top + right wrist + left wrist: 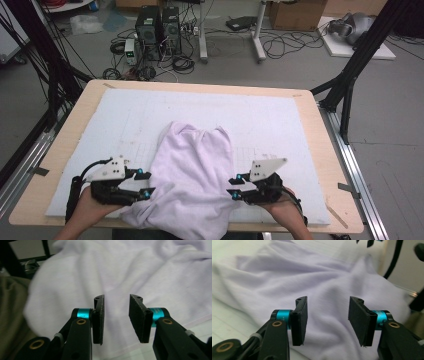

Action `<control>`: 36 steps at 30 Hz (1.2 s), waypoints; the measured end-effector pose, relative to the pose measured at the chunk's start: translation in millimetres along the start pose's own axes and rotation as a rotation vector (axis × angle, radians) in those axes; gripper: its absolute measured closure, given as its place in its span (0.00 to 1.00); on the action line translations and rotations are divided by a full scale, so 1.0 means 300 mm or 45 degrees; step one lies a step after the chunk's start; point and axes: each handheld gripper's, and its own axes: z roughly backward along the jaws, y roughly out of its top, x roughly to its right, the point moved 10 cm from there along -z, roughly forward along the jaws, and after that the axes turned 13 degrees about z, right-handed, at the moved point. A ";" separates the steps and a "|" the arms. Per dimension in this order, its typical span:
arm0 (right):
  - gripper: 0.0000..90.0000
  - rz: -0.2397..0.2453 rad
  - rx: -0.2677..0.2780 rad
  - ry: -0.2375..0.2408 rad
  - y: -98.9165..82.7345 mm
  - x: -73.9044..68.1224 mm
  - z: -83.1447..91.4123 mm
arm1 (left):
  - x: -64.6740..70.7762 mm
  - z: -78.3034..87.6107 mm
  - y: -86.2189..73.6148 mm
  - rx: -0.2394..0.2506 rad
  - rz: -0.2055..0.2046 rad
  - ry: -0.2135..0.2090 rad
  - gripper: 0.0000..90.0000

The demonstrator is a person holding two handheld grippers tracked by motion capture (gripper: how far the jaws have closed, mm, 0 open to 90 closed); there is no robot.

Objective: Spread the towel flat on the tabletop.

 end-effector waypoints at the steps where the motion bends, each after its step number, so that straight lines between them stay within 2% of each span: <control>1: 0.70 -0.006 -0.009 -0.005 -0.001 0.024 -0.018 | -0.031 -0.013 0.010 0.005 0.018 0.032 0.56; 2: 0.69 -0.015 -0.014 -0.002 -0.003 0.047 -0.038 | -0.073 -0.033 0.015 0.001 0.032 0.071 0.56; 4: 0.68 -0.015 -0.042 -0.007 -0.015 0.091 -0.083 | -0.133 -0.073 0.011 -0.016 0.077 0.112 0.58; 6: 0.67 -0.030 -0.084 -0.001 -0.037 0.124 -0.126 | -0.172 -0.107 -0.003 -0.046 0.089 0.138 0.58; 7: 0.67 -0.036 -0.109 0.005 -0.049 0.130 -0.139 | -0.197 -0.133 -0.017 -0.076 0.117 0.151 0.58; 9: 0.67 -0.058 -0.183 0.024 -0.090 0.141 -0.170 | -0.231 -0.170 -0.044 -0.126 0.125 0.184 0.57; 10: 0.67 -0.062 -0.197 0.029 -0.105 0.145 -0.180 | -0.231 -0.170 -0.044 -0.126 0.125 0.184 0.57; 11: 0.67 -0.078 -0.216 0.029 -0.122 0.144 -0.187 | -0.256 -0.201 -0.079 -0.208 0.150 0.197 0.60; 13: 0.71 -0.102 -0.185 0.014 -0.134 0.144 -0.192 | -0.259 -0.213 -0.092 -0.222 0.146 0.211 0.72; 15: 0.82 -0.121 -0.169 -0.014 -0.139 0.146 -0.189 | -0.255 -0.208 -0.091 -0.220 0.129 0.213 0.86; 16: 0.89 -0.115 -0.169 -0.012 -0.140 0.144 -0.188 | -0.251 -0.203 -0.091 -0.226 0.121 0.211 0.89; 17: 0.95 -0.121 -0.167 0.008 -0.137 0.136 -0.186 | -0.249 -0.199 -0.091 -0.229 0.118 0.213 0.91; 19: 0.97 -0.082 -0.191 -0.003 -0.135 0.130 -0.184 | -0.243 -0.192 -0.091 -0.225 0.111 0.215 0.93; 20: 0.97 -0.069 -0.200 -0.005 -0.132 0.124 -0.180 | -0.235 -0.182 -0.091 -0.222 0.108 0.218 0.93; 21: 0.97 -0.063 -0.193 -0.002 -0.126 0.115 -0.174 | -0.215 -0.155 -0.093 -0.201 0.098 0.217 0.93; 23: 0.97 -0.045 -0.165 -0.005 -0.107 0.093 -0.150 | -0.201 -0.138 -0.094 -0.191 0.093 0.212 0.93; 26: 0.97 -0.025 -0.114 -0.008 -0.075 0.048 -0.108 | -0.130 -0.057 -0.109 -0.175 0.060 0.191 0.93; 30: 0.97 -0.003 -0.096 0.042 -0.059 -0.047 -0.069 | -0.049 0.000 -0.139 -0.165 0.047 0.134 0.93; 32: 0.95 0.020 -0.097 0.081 -0.052 -0.088 -0.058 | -0.017 0.018 -0.147 -0.152 0.020 0.108 0.91; 34: 0.87 0.033 -0.079 0.073 -0.034 -0.090 -0.044 | -0.021 0.023 -0.132 -0.124 0.014 0.127 0.78; 36: 0.82 0.029 -0.063 0.050 -0.013 -0.056 -0.030 | -0.038 0.024 -0.104 -0.098 0.015 0.113 0.72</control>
